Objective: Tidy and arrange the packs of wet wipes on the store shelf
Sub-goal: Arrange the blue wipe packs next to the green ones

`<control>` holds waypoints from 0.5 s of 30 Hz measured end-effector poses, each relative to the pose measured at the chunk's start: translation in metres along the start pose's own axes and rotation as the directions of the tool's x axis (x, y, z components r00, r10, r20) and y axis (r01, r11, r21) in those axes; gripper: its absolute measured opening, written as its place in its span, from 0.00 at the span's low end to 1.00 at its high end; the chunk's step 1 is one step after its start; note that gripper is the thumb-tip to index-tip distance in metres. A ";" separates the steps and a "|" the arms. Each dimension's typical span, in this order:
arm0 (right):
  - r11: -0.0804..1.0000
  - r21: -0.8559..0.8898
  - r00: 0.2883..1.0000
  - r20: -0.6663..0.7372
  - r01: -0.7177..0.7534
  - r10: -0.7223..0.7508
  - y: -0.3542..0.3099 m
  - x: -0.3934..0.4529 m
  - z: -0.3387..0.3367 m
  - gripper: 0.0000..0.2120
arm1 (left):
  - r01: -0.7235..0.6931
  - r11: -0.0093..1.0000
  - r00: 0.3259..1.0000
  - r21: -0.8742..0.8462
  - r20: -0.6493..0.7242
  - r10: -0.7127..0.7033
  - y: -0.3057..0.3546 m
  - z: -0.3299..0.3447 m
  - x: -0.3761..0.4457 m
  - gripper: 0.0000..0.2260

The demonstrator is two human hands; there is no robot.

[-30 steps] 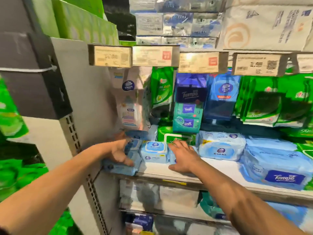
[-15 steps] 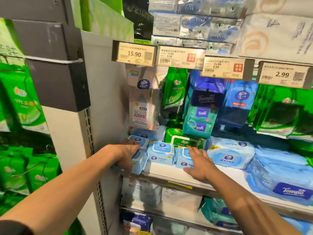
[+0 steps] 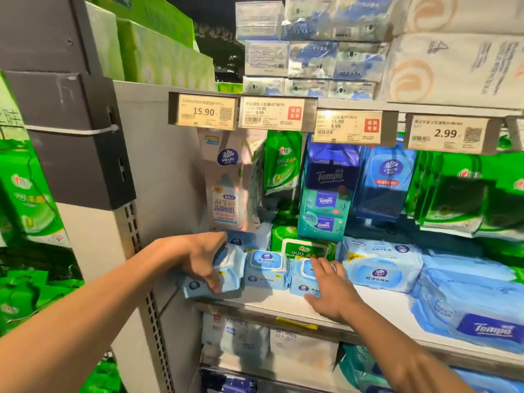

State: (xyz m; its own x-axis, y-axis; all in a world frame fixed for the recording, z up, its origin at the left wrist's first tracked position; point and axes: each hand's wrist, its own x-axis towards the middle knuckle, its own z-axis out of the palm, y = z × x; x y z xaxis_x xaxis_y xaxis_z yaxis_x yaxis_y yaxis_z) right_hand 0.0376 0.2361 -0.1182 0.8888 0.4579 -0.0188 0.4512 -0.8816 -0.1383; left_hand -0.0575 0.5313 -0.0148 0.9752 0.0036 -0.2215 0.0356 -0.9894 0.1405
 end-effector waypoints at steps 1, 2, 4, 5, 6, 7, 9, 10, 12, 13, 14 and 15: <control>1.000 0.000 1.000 -0.004 0.003 -0.003 0.000 0.000 0.001 0.43 | -0.011 1.000 0.999 0.015 -0.042 0.012 0.002 -0.010 -0.001 0.34; 1.000 0.000 1.000 -0.007 0.006 -0.006 0.000 -0.001 0.002 0.43 | -0.014 0.999 0.997 0.039 -0.076 0.017 0.004 -0.018 -0.001 0.36; 1.000 0.001 1.000 -0.011 0.009 -0.009 0.000 0.000 0.002 0.43 | -0.012 0.998 0.996 0.058 -0.091 0.018 0.005 -0.029 0.003 0.39; 1.000 0.003 1.000 -0.012 0.008 -0.008 0.000 0.000 0.002 0.43 | -0.013 0.998 0.996 0.064 -0.091 0.019 0.004 -0.030 0.007 0.39; 1.000 0.005 1.000 -0.012 0.005 -0.005 0.000 0.000 0.001 0.43 | -0.007 0.998 0.996 0.066 -0.090 0.013 0.003 -0.030 0.010 0.39; 1.000 0.006 1.000 -0.012 0.005 -0.004 0.000 0.000 0.001 0.43 | 0.005 0.997 0.995 0.072 -0.099 0.002 0.001 -0.028 0.013 0.39; 1.000 0.006 1.000 -0.012 0.003 -0.003 -0.001 0.000 0.001 0.42 | 0.015 0.998 0.991 0.057 -0.130 -0.008 -0.007 -0.018 0.019 0.41; 1.000 0.006 1.000 -0.011 0.001 -0.001 -0.001 -0.001 0.002 0.42 | -0.003 0.999 0.989 0.052 -0.145 0.010 -0.009 -0.013 0.021 0.43; 1.000 0.003 1.000 -0.012 0.002 -0.002 -0.001 -0.001 0.002 0.42 | -0.036 0.998 0.985 0.059 -0.165 0.046 -0.013 -0.005 0.024 0.44; 1.000 0.001 1.000 -0.012 0.002 -0.002 -0.001 -0.001 0.002 0.42 | -0.042 0.996 0.983 0.073 -0.177 0.054 -0.015 -0.002 0.023 0.41; 1.000 0.000 1.000 -0.012 0.001 -0.001 -0.001 -0.001 0.002 0.42 | -0.051 0.993 0.981 0.108 -0.179 0.070 -0.017 0.001 0.025 0.38; 1.000 0.000 1.000 -0.012 -0.001 0.001 -0.002 0.000 0.002 0.42 | -0.052 0.989 0.979 0.137 -0.190 0.078 -0.022 0.005 0.027 0.36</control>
State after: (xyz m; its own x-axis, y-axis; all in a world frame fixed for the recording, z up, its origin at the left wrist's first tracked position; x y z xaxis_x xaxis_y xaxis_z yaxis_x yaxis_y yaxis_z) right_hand 0.0365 0.2375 -0.1196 0.8903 0.4554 -0.0076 0.4500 -0.8822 -0.1386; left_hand -0.0329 0.5522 -0.0289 0.9987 -0.0458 -0.0228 -0.0454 -0.9988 0.0179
